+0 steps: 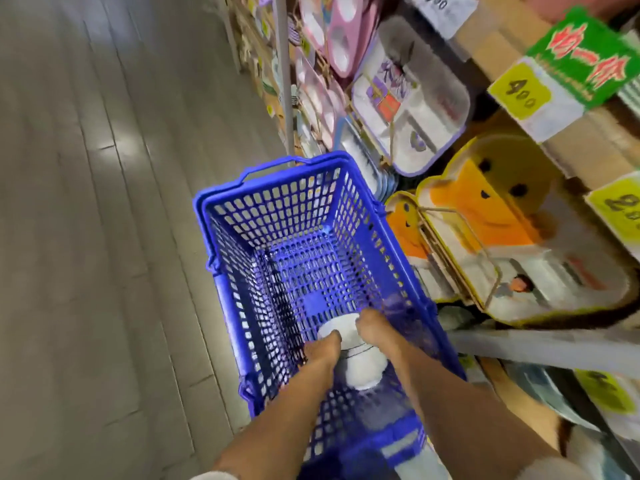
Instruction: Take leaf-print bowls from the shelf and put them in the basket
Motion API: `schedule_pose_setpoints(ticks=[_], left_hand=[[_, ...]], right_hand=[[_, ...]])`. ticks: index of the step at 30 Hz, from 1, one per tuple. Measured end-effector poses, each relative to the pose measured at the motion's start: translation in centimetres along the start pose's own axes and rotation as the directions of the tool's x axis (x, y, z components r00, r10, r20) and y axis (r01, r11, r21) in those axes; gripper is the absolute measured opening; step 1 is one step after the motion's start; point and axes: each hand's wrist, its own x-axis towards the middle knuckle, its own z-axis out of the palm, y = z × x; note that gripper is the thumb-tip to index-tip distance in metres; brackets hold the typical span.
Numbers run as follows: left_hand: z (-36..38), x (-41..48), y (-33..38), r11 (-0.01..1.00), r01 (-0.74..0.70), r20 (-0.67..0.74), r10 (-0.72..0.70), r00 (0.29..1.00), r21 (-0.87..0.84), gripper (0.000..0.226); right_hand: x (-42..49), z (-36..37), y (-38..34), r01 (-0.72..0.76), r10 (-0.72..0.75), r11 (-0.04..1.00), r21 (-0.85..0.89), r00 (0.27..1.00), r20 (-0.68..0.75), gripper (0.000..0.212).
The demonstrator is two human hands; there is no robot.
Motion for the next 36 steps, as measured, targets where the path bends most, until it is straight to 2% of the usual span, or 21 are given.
schedule_pose_setpoints(ticks=[2,4,7,10,12,14,17,22,27,30,32,34,36], left_hand=[[0.7,1.5,-0.9,0.999,0.043,-0.029,-0.042,0.999,0.02,0.066],[1.4,2.8,-1.5,0.998,0.062,-0.054,-0.061,0.997,0.013,0.057],[2.3,3.9,-1.9,0.998,0.052,-0.102,-0.05,0.994,0.022,0.057],[2.9,4.2,-1.7,1.0,-0.012,-0.204,0.016,0.979,0.018,0.054],[3.1,4.5,-1.4,0.998,-0.065,-0.257,0.062,0.964,-0.003,0.05],[3.1,4.7,-0.9,0.992,-0.123,-0.285,0.109,0.952,-0.031,0.045],[2.3,4.4,0.5,0.974,-0.224,-0.318,0.204,0.926,-0.029,0.044],[0.1,1.9,3.7,0.931,-0.354,-0.307,0.314,0.898,-0.084,0.048],[-2.7,-2.4,7.4,0.885,-0.453,-0.275,0.41,0.87,-0.112,0.05],[-4.1,-5.8,9.5,0.842,-0.527,-0.193,0.502,0.843,-0.113,0.052],[-4.7,-8.1,10.6,0.812,-0.573,-0.126,0.561,0.819,-0.108,0.053],[-5.3,-10.5,11.4,0.787,-0.609,-0.06,0.606,0.793,-0.1,0.054],[-5.7,-13.0,12.2,0.761,-0.642,-0.02,0.643,0.765,-0.091,0.056]], right_hand=[[0.9,1.1,0.4,-0.037,0.037,0.998,-0.056,0.999,0.0,0.042],[2.0,1.9,0.8,-0.05,0.05,0.993,-0.105,0.999,0.0,0.045],[3.0,2.3,1.0,-0.088,0.084,0.99,-0.109,0.996,-0.042,0.042],[3.6,2.4,0.9,-0.123,0.113,0.988,-0.094,0.988,-0.108,0.039],[3.8,2.3,0.9,-0.11,0.104,0.992,-0.062,0.99,-0.094,0.037],[3.8,2.1,0.6,-0.099,0.095,0.994,-0.04,0.991,-0.088,0.037],[2.8,1.4,-0.8,-0.104,0.098,0.994,-0.028,0.98,-0.176,0.039],[0.0,-0.9,-2.8,-0.005,0.028,0.996,0.092,0.966,-0.256,0.038],[-3.5,-3.9,-4.1,0.185,-0.05,0.937,0.297,0.911,-0.41,0.029],[-5.7,-5.4,-4.5,0.308,-0.095,0.846,0.435,0.89,-0.446,0.025],[-7.2,-6.4,-5.3,0.348,-0.091,0.75,0.563,0.896,-0.434,0.034],[-8.8,-7.3,-6.1,0.392,-0.051,0.582,0.712,0.892,-0.449,0.04],[-10.8,-8.3,-6.9,0.443,-0.022,0.365,0.819,0.883,-0.468,0.037]])
